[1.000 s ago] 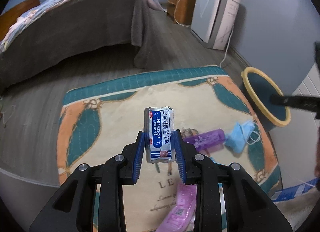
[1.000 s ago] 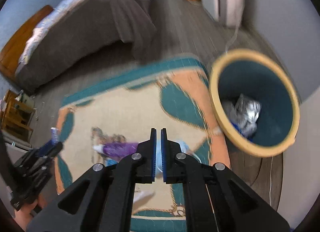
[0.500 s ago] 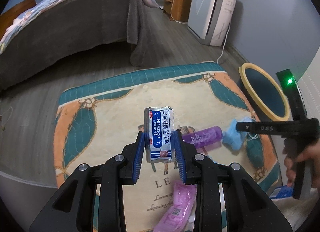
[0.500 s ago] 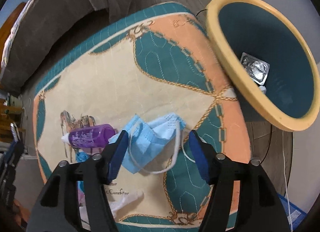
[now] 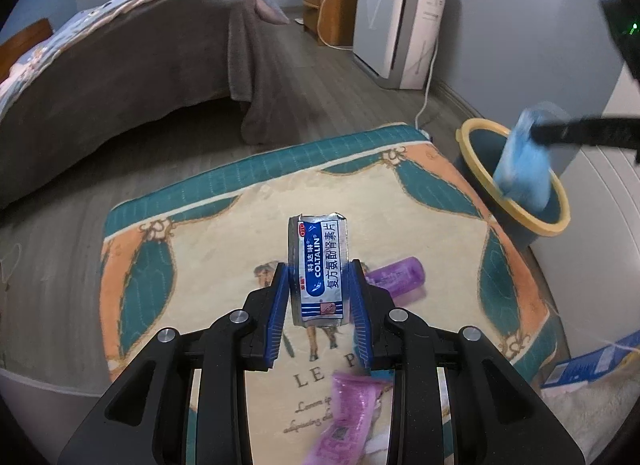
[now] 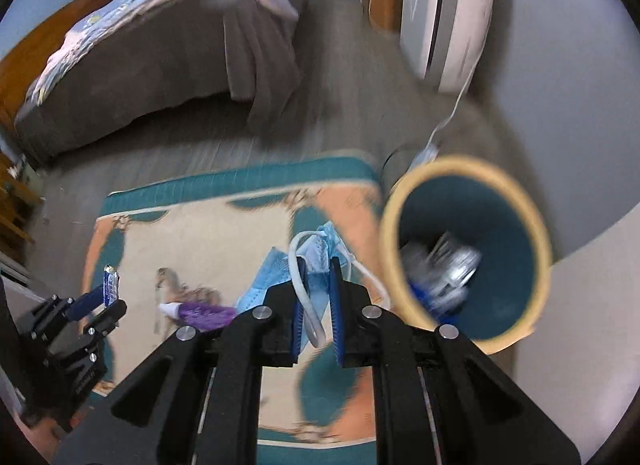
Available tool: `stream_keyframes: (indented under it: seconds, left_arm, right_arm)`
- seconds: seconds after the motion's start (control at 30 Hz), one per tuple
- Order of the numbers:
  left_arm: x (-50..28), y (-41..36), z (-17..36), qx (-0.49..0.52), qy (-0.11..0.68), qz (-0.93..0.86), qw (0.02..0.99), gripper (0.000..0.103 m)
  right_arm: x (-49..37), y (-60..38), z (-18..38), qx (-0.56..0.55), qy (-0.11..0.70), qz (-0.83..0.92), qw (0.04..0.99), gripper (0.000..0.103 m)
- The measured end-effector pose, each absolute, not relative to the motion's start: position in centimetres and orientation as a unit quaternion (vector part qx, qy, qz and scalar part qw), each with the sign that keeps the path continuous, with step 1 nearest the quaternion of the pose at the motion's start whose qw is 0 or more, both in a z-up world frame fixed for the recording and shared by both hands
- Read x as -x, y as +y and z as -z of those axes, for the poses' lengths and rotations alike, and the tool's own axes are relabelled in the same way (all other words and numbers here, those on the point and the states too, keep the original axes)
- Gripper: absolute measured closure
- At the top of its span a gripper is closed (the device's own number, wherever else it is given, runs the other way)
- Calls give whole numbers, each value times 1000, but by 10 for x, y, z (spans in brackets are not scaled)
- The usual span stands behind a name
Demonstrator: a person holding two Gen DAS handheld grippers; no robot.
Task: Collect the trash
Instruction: 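Carry the COLTALIN box and blue mask over the bin with both tools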
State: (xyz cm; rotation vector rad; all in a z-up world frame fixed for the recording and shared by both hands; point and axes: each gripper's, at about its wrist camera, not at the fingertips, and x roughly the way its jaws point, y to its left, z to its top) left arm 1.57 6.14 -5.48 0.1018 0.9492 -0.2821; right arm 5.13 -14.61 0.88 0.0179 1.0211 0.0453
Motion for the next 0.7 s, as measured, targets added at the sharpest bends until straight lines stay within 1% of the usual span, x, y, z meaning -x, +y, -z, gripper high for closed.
stream_keyframes:
  seconds: [0.07,0.17,0.27,0.43,0.7]
  left_arm:
    - [-15,57,58,-54,460,136,876,72]
    - [-15,51,60,-51,467,136,872,72]
    - [-13,41,59,-47,467,139,872,72]
    - [-4,15,59,-82,461,155,870,72]
    - [-7,-18,51,-86,458,175,867,71]
  right_arm:
    - [-48,-157,-12,-14,478,-18,878,92]
    - [-50,-179,-6,-44,484,-16,874,92]
    - [-52,-196,-8,-32,472,3,881,92]
    - [-62,-229,4,-67,477,13,876,92]
    - [-73,-274,23,-74,480,53,872,92]
